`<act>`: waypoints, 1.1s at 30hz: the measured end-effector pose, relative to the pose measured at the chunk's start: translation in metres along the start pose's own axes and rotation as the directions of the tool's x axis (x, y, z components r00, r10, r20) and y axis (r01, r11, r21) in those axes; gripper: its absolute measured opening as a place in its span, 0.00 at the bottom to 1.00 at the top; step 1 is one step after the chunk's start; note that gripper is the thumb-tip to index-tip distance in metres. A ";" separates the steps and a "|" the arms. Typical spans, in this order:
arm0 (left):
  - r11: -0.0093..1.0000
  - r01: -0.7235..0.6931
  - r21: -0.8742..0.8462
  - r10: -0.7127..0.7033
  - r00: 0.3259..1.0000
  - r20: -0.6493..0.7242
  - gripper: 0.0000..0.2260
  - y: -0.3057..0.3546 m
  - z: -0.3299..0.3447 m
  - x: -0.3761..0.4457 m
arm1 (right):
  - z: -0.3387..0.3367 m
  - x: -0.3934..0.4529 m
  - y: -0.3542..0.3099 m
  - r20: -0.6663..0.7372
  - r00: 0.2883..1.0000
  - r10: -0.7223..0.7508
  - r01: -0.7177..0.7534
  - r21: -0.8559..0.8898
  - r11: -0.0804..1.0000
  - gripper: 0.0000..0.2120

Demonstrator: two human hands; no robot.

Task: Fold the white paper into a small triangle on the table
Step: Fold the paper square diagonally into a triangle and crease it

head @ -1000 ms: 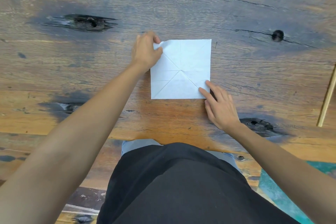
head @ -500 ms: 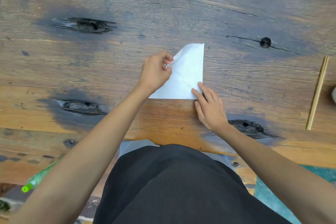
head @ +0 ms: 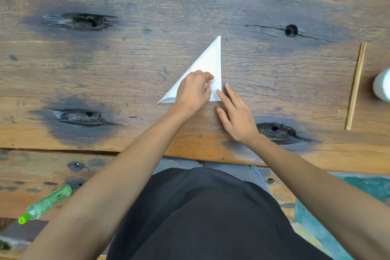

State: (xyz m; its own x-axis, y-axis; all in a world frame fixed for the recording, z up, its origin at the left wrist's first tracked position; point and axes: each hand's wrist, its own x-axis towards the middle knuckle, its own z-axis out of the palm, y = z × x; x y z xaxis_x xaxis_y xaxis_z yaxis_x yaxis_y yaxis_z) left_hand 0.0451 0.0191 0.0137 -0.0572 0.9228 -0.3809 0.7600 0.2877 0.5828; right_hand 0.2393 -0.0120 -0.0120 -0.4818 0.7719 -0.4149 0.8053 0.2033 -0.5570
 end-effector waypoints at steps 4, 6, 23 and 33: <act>0.986 -0.045 0.160 0.033 0.997 0.077 0.18 -0.001 0.019 -0.004 | 0.003 -0.015 0.011 -0.018 0.999 -0.033 0.033 -0.008 0.999 0.26; 0.973 -0.095 0.211 0.075 0.992 0.099 0.18 -0.002 0.025 -0.006 | 0.006 -0.022 0.017 -0.027 0.999 -0.039 0.038 -0.014 0.999 0.26; 0.914 -0.198 0.355 0.154 0.977 0.147 0.12 -0.007 0.034 -0.009 | 0.019 -0.028 0.023 -0.092 0.995 -0.050 0.045 -0.053 0.998 0.23; 0.903 -0.233 0.361 0.187 0.969 0.159 0.11 -0.010 0.032 -0.012 | 0.023 -0.024 0.011 -0.123 0.992 0.013 -0.035 -0.177 0.984 0.26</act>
State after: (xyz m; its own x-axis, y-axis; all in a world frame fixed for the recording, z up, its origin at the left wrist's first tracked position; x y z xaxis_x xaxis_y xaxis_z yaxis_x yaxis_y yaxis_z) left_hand 0.0586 -0.0034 -0.0104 0.1897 0.9076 -0.3747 0.9334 -0.0483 0.3556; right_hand 0.2517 -0.0421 -0.0246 -0.4255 0.8424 -0.3307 0.8699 0.2801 -0.4059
